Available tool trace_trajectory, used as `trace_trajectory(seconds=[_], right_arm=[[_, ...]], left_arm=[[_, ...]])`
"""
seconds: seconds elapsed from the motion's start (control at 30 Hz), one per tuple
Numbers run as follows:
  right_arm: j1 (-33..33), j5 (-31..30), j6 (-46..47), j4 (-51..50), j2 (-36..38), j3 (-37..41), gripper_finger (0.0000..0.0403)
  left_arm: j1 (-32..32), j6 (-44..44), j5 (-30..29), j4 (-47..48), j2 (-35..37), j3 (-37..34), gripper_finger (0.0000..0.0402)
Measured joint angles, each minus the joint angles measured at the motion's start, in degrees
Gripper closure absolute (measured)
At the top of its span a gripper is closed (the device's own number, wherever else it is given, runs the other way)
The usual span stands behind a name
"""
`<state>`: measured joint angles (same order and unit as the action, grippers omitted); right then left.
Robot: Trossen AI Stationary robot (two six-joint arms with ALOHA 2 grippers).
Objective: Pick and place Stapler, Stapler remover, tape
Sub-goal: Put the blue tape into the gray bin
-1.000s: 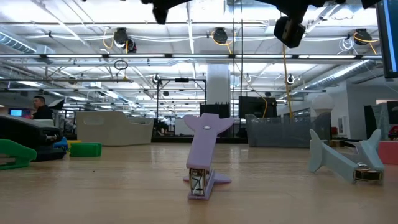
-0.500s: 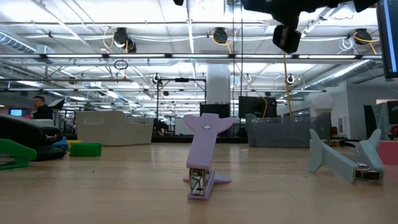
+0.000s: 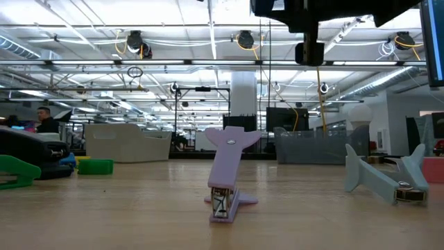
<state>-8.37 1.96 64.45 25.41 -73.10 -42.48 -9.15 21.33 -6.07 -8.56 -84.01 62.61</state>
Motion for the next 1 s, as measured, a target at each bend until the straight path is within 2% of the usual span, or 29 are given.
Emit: trace_trajectory(seconds=[0.17, 0.8, 1.0], right_arm=[[0.8, 1.4, 1.9, 3.5, -1.1, 0.0, 0.0369], [1.9, 1.2, 5.6, 5.2, -2.7, 0.0, 0.0369], [2.0, 0.8, 6.0, 5.7, -2.7, 0.0, 0.0369]], left_arm=[[0.0, 0.0, -0.5, 2.3, 0.0, 0.0, 0.0323], [0.0, 4.1, -0.6, 1.4, 0.1, 0.0, 0.0323], [0.1, 4.1, -3.8, 1.1, 0.1, 0.0, 0.0323]])
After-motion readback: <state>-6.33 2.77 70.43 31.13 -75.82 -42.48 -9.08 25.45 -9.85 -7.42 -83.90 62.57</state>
